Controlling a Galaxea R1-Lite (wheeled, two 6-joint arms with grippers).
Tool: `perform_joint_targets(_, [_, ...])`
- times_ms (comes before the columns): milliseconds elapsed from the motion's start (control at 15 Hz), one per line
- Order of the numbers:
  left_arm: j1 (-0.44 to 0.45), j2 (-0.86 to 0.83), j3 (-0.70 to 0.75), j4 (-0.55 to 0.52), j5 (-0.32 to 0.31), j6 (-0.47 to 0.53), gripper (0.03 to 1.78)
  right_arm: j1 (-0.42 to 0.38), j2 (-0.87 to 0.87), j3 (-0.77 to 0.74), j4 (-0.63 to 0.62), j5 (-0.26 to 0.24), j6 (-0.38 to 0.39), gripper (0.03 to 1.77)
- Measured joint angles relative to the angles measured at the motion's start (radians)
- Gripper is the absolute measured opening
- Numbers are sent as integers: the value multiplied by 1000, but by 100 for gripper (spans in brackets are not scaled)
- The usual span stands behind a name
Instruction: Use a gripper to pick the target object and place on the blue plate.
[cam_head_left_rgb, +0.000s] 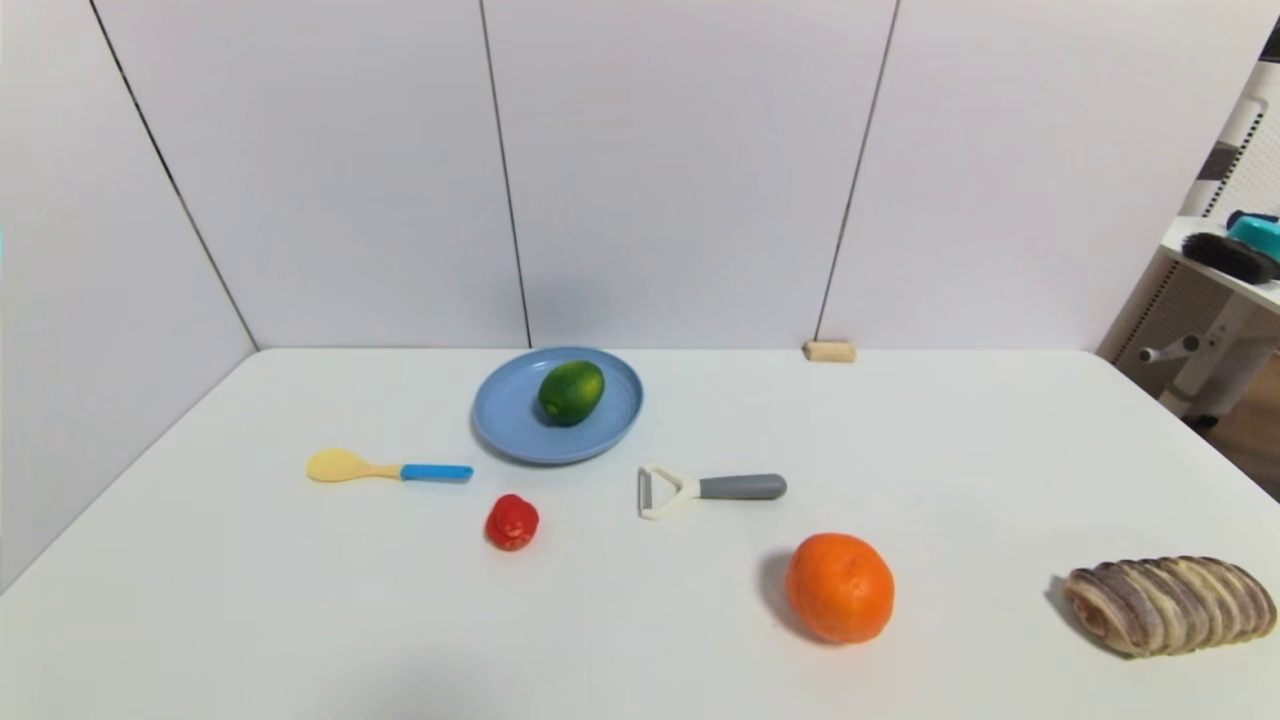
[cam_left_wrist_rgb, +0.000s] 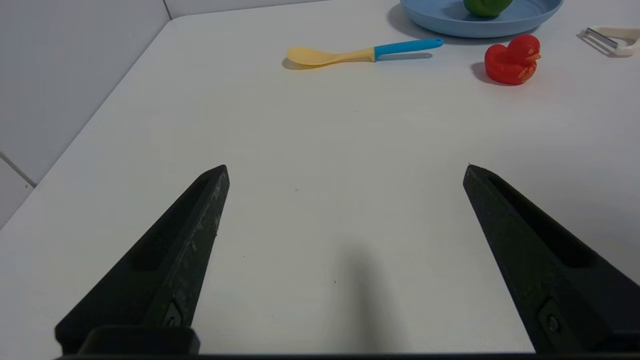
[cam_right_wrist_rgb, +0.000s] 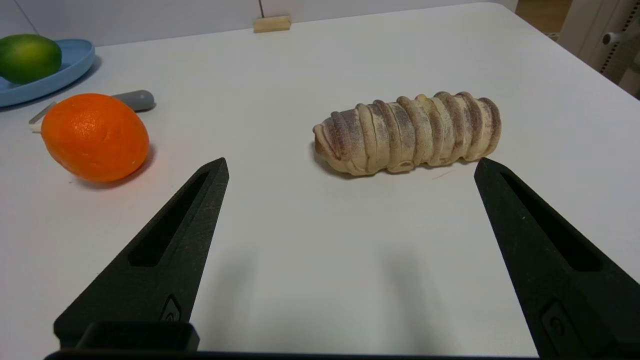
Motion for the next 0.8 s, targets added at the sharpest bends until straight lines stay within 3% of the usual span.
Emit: perform_joint_targets(800, [0,0,0,0,0,0,169,0,0,0,-1,-1,5,170])
